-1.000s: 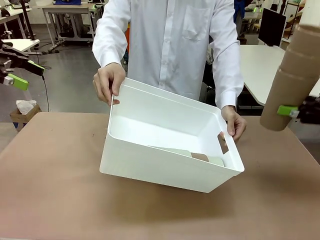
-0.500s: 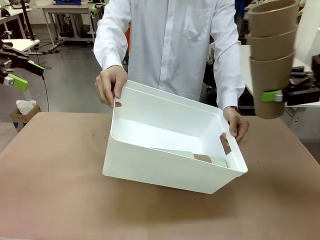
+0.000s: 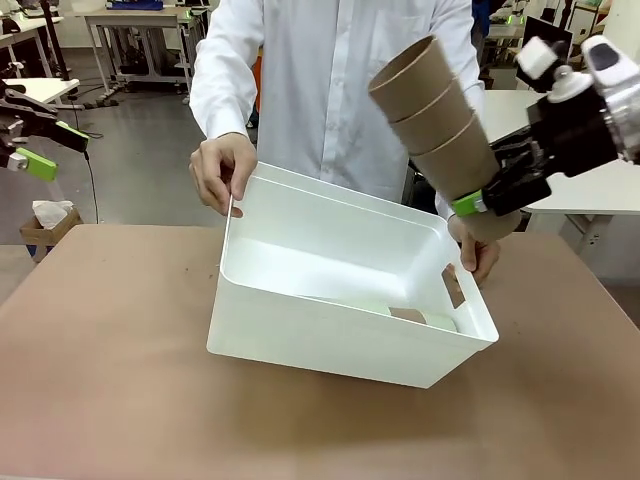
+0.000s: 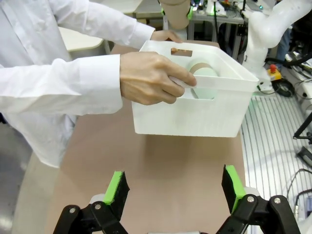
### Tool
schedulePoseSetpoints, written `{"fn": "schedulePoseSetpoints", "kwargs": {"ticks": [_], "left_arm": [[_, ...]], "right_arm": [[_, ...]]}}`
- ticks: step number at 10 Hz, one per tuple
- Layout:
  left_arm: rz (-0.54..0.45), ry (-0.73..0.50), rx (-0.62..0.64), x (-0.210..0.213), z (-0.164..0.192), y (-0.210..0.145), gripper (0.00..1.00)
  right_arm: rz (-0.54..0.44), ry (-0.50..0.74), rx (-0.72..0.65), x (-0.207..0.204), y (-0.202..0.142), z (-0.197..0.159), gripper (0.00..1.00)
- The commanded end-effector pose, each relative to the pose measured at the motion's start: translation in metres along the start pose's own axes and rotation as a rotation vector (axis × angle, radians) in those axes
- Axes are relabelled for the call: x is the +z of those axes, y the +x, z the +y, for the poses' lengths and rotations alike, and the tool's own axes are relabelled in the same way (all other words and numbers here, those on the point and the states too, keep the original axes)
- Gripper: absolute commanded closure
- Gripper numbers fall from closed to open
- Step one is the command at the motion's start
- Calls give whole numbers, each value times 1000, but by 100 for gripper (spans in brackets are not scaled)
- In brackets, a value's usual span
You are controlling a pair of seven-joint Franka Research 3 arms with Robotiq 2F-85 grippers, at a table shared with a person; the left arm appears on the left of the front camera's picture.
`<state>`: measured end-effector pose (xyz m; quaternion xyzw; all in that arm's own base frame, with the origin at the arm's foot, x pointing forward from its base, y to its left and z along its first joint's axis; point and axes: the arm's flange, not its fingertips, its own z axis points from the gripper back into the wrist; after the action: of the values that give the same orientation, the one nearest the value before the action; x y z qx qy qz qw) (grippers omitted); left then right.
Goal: Stack the cups and store them in the basket.
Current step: Place the stack of Reusable plastic cups into the Pantry Basket.
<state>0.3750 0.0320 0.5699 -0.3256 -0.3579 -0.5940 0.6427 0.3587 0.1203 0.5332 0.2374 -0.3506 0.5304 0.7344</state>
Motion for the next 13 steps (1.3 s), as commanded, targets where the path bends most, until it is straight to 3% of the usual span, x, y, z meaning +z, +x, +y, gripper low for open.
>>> {"fn": "schedulePoseSetpoints", "kwargs": {"ticks": [1, 6, 13], "left_arm": [[-11, -2, 6, 1, -1, 3, 0], [-11, -2, 6, 1, -1, 3, 0], [-11, -2, 6, 1, -1, 3, 0]], "right_arm": [[108, -29, -27, -10, 21, 1, 15], [279, -106, 31, -65, 34, 13, 15], [386, -120, 89, -151, 18, 20, 15]]}}
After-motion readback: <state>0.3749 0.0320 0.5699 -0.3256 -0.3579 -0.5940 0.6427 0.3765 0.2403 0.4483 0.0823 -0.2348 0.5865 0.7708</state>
